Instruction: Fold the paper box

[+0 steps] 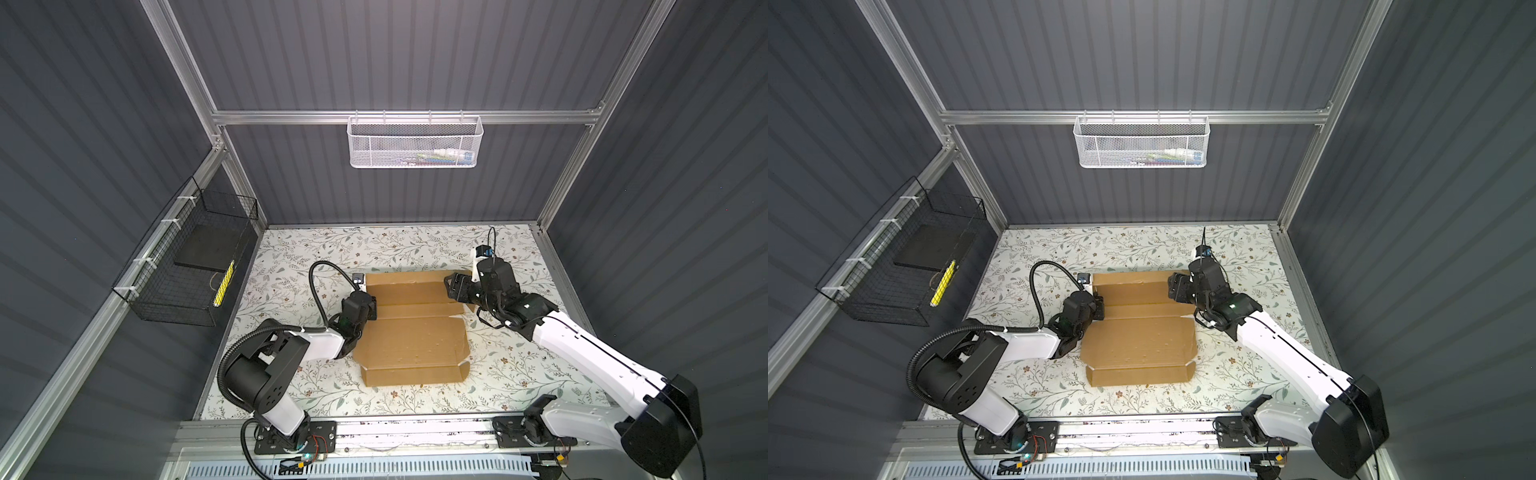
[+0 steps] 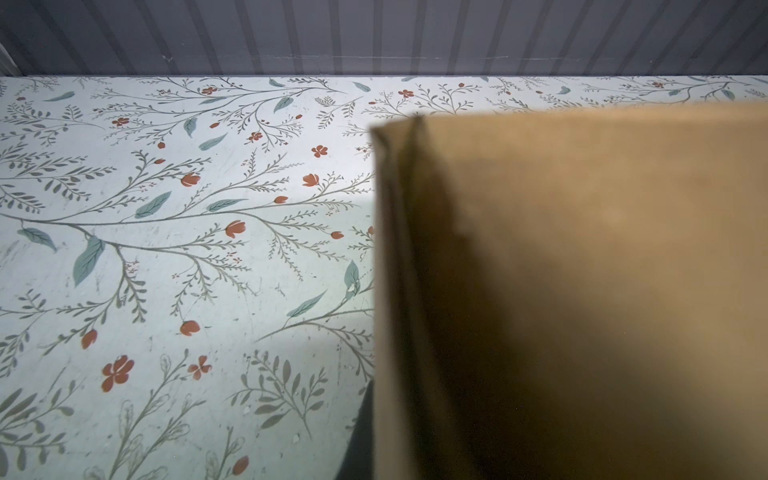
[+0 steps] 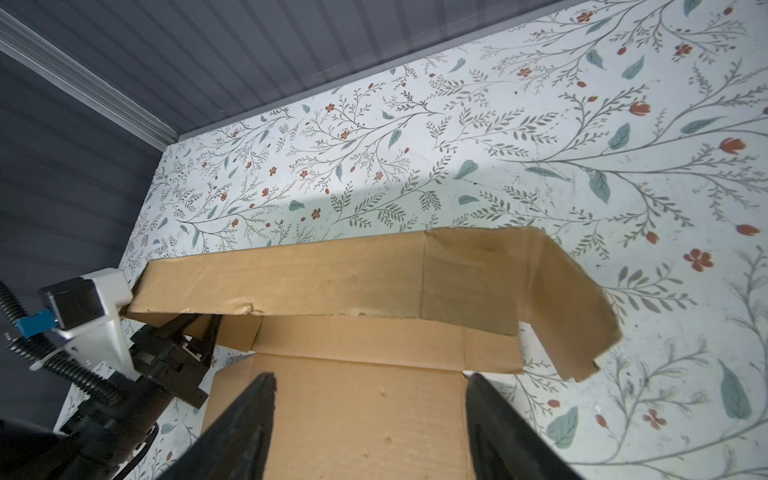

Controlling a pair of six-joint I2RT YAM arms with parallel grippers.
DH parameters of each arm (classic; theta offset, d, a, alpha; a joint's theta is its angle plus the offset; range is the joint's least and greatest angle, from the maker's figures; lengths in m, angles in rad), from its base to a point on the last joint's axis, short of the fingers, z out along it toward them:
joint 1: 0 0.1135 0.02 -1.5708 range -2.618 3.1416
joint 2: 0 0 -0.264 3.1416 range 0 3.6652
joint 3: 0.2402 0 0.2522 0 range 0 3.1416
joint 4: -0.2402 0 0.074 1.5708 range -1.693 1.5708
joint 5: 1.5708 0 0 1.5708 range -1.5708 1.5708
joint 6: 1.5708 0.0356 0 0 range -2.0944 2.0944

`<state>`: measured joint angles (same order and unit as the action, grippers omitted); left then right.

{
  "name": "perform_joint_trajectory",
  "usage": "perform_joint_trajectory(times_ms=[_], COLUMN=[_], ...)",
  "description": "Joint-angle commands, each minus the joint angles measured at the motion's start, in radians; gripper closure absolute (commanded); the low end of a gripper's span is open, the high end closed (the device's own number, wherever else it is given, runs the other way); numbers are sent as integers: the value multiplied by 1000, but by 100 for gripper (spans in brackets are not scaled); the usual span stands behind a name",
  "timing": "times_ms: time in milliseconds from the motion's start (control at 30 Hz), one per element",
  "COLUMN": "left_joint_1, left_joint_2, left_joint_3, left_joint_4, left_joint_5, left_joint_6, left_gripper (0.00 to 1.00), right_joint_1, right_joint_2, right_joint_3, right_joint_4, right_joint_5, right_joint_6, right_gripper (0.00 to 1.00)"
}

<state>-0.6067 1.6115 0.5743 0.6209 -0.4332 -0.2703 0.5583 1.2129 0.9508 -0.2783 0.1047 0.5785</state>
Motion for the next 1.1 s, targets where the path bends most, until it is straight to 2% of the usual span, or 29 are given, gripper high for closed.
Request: perform_joint_trajectory(times_ms=[0, 333, 800, 1067], left_joint_1=[4, 4, 4, 4], left_joint_2=[-36, -27, -25, -16], left_joint_3=[-17, -18, -17, -14], left_joint_4=[-9, -1, 0, 2], left_joint_5=[1, 9, 22, 33], left_joint_6=[-15, -15, -20, -22], left_gripper=[100, 100, 100, 100], right_joint_1=[-12, -36, -51, -91], right_joint_2=[31, 71, 45, 123], right_joint_3=[-7, -34, -15, -6], right_joint_4=[12, 93, 49, 107], right_joint_5=[-18, -23, -10, -90], right_joint_6=[-2, 8, -41, -54], right_gripper=[27, 27, 25, 24])
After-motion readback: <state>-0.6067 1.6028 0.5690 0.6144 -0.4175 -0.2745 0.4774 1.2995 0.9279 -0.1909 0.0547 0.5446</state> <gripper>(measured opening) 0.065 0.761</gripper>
